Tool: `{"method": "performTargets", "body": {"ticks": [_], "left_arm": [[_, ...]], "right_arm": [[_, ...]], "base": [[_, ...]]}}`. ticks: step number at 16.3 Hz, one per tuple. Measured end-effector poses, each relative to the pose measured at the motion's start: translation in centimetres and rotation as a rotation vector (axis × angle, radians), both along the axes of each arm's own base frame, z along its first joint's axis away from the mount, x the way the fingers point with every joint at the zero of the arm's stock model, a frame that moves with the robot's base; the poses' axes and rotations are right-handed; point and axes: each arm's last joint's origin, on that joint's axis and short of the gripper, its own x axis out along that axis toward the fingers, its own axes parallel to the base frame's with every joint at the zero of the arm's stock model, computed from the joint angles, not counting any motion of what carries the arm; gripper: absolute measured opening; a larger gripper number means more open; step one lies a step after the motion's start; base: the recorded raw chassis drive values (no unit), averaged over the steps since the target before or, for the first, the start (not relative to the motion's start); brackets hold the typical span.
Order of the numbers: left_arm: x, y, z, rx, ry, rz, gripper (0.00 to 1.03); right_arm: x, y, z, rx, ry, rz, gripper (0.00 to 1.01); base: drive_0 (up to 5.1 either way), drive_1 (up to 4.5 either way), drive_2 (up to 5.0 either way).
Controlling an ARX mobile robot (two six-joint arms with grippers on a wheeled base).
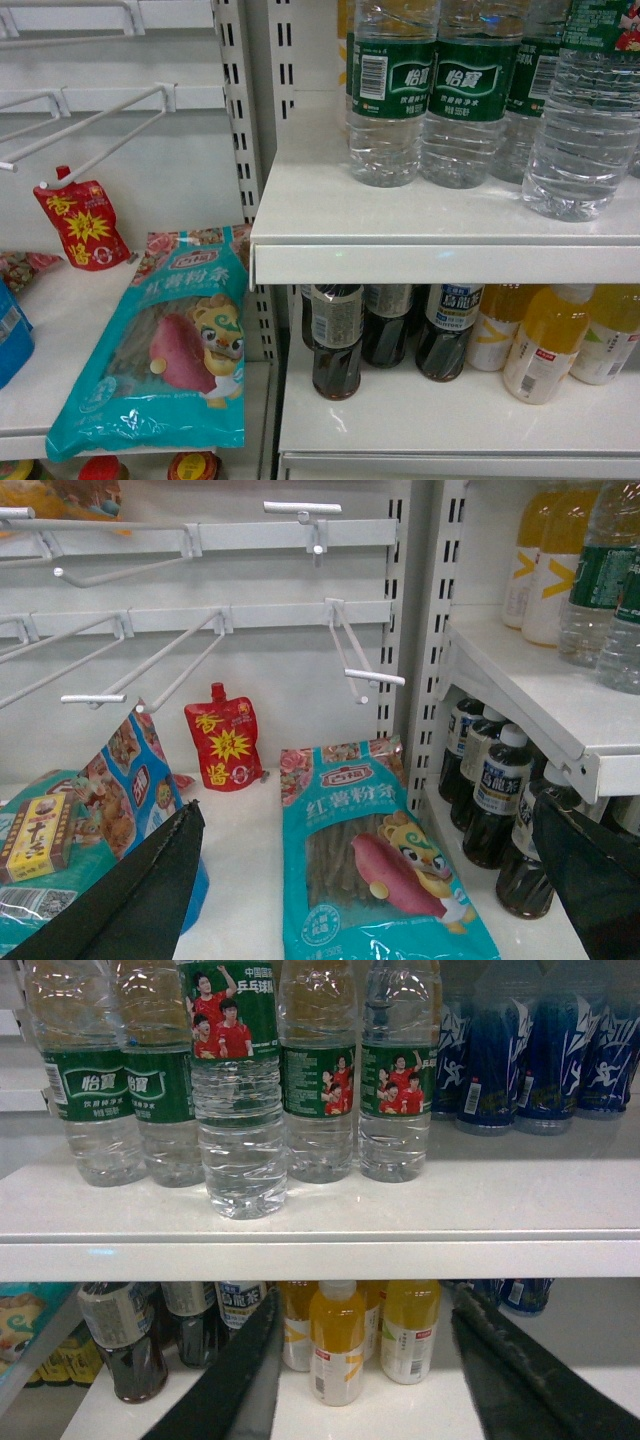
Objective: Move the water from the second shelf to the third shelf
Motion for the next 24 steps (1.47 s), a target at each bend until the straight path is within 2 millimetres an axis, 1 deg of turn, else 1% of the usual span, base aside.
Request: {"method": "performTargets", "body": {"ticks": [2,3,4,24], "left_arm": [[0.0,0.0,0.0,0.0,0.0,0.0,0.98],[0.0,0.0,0.0,0.0,0.0,0.0,0.98],[0.0,0.0,0.01,0.0,0.0,0.0,0.98],[0.0,0.0,-0.03,0.0,0.003,0.0,0.98]], "right_arm": [[0.0,0.0,0.0,0.0,0.0,0.0,0.88],[0.0,0.0,0.0,0.0,0.0,0.0,1.0],[0.0,0.0,0.0,0.0,0.0,0.0,0.98],[0.0,0.0,-0.03,0.0,0.003,-0.001,0.98]], "base": [[0.0,0.0,0.0],[0.0,0.0,0.0],[0.0,0.0,0.0],[0.0,0.0,0.0]]}}
